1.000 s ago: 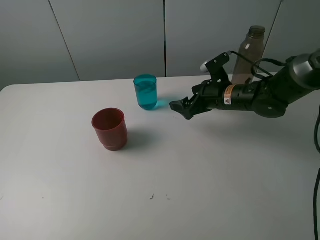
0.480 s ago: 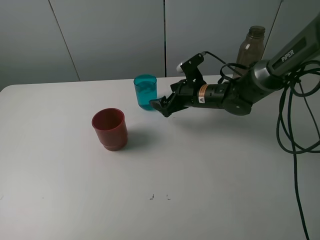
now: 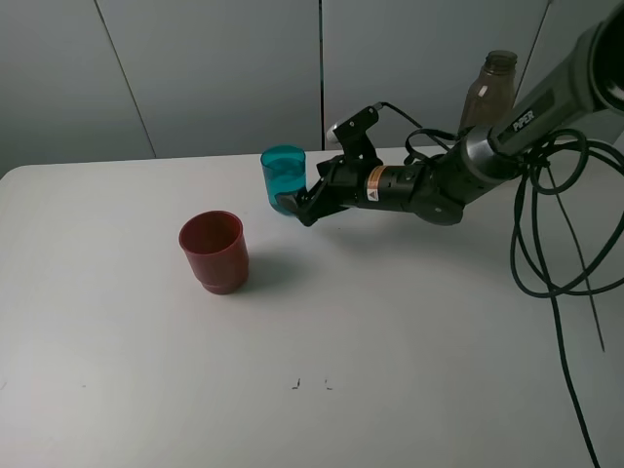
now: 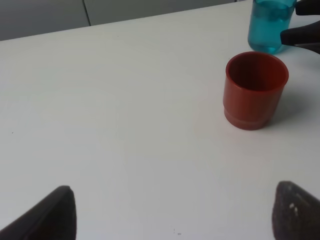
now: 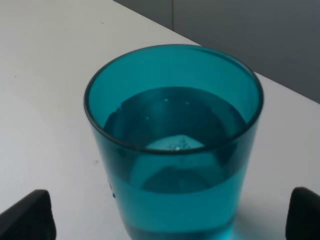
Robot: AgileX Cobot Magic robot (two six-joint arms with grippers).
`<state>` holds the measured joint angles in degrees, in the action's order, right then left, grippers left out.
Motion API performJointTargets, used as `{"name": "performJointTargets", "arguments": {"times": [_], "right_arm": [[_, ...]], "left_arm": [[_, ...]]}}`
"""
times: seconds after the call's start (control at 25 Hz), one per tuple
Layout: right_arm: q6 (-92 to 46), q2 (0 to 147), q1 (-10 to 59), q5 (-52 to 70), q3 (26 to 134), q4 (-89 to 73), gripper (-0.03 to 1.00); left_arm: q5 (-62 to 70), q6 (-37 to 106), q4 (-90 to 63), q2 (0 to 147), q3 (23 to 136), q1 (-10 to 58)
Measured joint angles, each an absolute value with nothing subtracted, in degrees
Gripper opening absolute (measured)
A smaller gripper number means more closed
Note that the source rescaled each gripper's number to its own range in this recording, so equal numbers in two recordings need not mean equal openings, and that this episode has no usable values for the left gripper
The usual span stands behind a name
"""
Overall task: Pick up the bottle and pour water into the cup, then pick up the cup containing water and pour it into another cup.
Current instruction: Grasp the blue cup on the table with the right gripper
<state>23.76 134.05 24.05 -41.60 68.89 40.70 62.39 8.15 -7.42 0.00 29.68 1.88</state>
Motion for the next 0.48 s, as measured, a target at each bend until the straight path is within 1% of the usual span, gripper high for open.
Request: {"name": "performJointTargets", "arguments": {"times": [0.48], "right_arm": [[23.51, 139.52, 25.87, -41.71, 77.20, 39.62, 1.00]], "left_arm": [[62.39, 8.15, -7.32, 0.00, 29.68, 1.88]]}}
